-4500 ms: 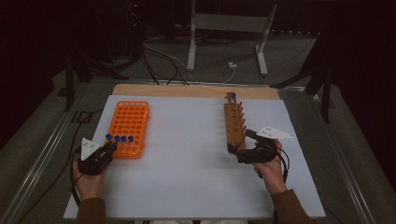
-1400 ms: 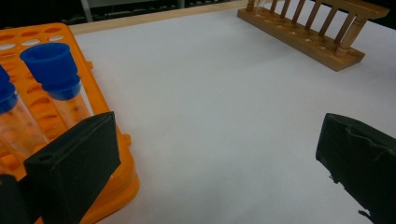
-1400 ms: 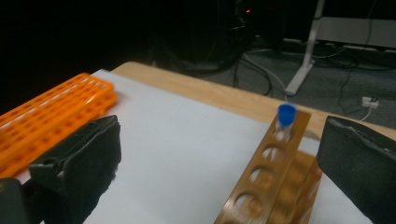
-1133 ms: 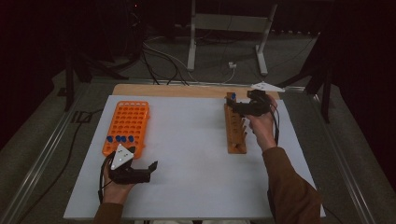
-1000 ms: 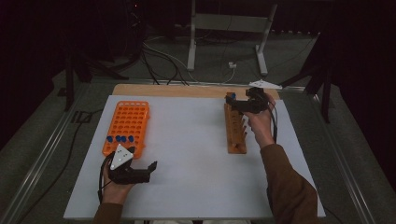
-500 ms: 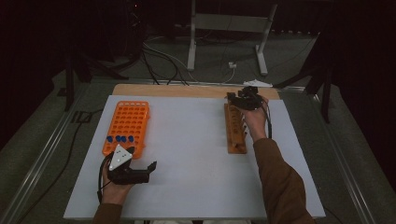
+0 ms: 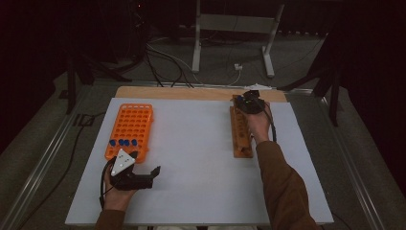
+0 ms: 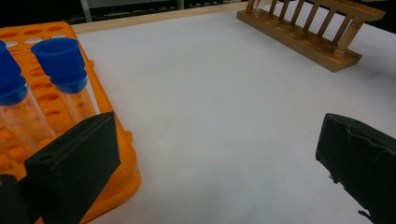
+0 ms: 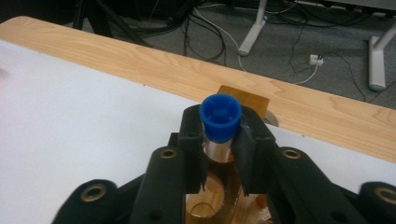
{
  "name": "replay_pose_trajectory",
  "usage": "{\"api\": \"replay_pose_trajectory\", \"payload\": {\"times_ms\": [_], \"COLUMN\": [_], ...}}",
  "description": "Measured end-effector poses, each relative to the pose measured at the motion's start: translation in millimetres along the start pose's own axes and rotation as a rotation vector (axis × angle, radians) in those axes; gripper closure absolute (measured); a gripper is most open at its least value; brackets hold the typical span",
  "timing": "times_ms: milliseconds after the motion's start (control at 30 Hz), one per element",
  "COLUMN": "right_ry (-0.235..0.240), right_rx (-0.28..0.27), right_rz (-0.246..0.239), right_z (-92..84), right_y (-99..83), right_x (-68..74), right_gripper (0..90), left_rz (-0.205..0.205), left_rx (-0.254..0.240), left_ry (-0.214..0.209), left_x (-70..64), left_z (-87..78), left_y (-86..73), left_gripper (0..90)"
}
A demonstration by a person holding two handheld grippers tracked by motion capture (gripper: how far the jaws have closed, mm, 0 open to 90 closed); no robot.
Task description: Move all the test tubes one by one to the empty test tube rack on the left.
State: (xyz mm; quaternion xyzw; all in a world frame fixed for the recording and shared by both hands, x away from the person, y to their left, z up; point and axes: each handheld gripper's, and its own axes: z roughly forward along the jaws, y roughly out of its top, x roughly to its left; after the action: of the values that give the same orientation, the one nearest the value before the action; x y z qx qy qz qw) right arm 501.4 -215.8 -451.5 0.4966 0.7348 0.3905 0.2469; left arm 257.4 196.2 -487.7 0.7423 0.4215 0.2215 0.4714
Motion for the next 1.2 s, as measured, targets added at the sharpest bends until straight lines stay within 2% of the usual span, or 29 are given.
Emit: {"api": "replay_pose_trajectory", "payload": {"times_ms": [133,400,567,733,800,933,1033,1200], "right_ry": [-0.008,-0.023,-0.034,-0.031,-0.029,-0.012,0.039,0.095], "right_rx": [-0.016,-0.072,-0.125,-0.174,-0.191,-0.235,-0.250,-0.251], "right_rz": [0.013,0.003,-0.029,-0.019,-0.030,-0.034,-0.011,-0.031], "right_z": [-3.5,-17.7,-34.1,-51.0,-58.2,-72.1,-81.1,-89.7], "right_y": [0.6,3.4,10.3,15.6,16.8,20.1,19.0,7.1], "right_x": [-0.4,0.7,5.9,8.2,10.2,12.2,14.1,24.4], "right_gripper": [75.8,76.0,76.1,76.1,76.1,76.1,76.1,76.1], "left_rz": [0.000,0.002,0.001,0.008,0.010,0.011,0.020,0.031], "left_rx": [0.000,0.002,0.006,0.006,0.009,0.010,0.015,0.020], "left_ry": [0.001,0.001,-0.002,-0.003,-0.006,-0.005,0.004,0.004], "left_x": [0.0,-0.1,-0.3,-1.7,-1.9,-2.3,-2.4,-4.8], "left_z": [0.3,1.1,2.9,3.6,4.2,5.0,6.1,7.9], "left_y": [-0.1,0.0,0.1,1.2,1.3,1.6,1.7,2.7], "left_gripper": [0.7,0.7,0.7,0.7,0.7,0.7,0.7,0.7]}}
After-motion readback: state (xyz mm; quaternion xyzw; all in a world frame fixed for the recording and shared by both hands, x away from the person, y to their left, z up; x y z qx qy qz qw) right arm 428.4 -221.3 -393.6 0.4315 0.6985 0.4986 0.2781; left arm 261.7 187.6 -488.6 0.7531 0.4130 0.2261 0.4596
